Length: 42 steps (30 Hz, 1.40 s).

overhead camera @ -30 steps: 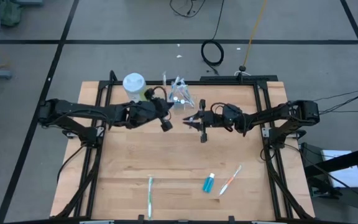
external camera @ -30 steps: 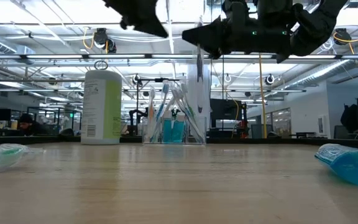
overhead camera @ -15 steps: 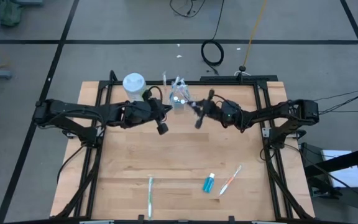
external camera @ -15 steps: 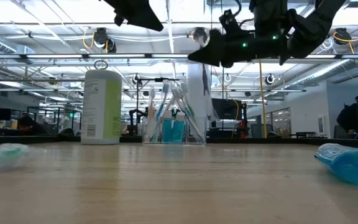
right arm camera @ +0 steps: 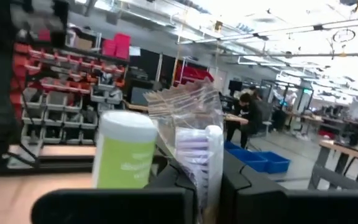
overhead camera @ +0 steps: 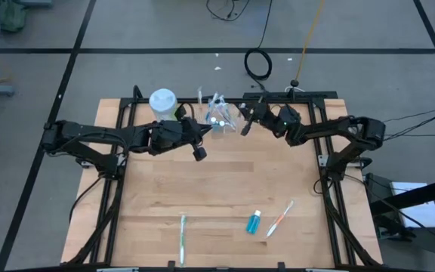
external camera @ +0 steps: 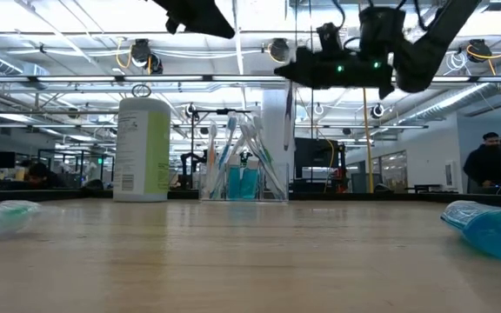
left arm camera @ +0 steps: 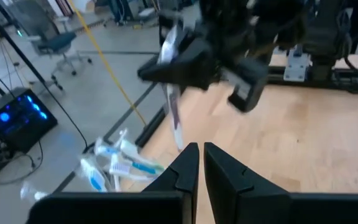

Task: Pick & Place toothbrushing station
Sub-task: Put the purple toothbrush into the transparent organizer

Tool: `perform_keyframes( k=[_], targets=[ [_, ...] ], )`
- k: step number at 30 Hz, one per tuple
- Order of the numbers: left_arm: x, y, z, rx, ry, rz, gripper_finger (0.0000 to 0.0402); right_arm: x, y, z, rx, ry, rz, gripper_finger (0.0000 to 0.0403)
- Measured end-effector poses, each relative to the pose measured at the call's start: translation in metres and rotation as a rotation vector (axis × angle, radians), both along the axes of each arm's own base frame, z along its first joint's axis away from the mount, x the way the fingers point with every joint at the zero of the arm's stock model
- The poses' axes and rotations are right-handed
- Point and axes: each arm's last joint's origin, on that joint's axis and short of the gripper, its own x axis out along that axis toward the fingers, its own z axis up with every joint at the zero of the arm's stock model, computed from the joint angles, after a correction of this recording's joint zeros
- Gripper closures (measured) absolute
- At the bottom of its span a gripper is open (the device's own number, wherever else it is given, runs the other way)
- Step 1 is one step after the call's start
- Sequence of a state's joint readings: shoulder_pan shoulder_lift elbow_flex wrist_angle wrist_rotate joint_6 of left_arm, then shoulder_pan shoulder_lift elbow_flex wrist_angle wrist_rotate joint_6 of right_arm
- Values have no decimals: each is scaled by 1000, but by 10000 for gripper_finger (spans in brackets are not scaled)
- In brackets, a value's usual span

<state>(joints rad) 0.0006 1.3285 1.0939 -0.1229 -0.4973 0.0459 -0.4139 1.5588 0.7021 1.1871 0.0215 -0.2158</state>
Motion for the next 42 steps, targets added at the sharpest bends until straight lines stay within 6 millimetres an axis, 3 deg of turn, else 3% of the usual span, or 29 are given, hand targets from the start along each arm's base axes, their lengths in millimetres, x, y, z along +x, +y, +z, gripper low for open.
perform_keyframes(
  k=[6,10,17,24,29,33,42],
  targets=[
    [1,0,2,29,-9,-11,369,9,-18,-20,-4,-75,18,397],
    [1,0,2,28,-2,-12,369,21,-30,-50,42,-21,-5,393],
    [-1,-1,-3,22,55,-39,369,24,-33,-74,107,32,-96,389],
    [-1,-1,-4,14,61,-38,369,27,-28,-82,193,84,-72,380],
    [-2,-1,-5,-77,17,-2,369,31,-20,-84,142,142,-76,354],
    [-3,-3,-8,-176,2,35,369,31,-16,-75,116,130,-120,324],
    [-12,-14,-26,-227,217,-65,368,21,-8,-47,103,213,-124,257]
  ],
)
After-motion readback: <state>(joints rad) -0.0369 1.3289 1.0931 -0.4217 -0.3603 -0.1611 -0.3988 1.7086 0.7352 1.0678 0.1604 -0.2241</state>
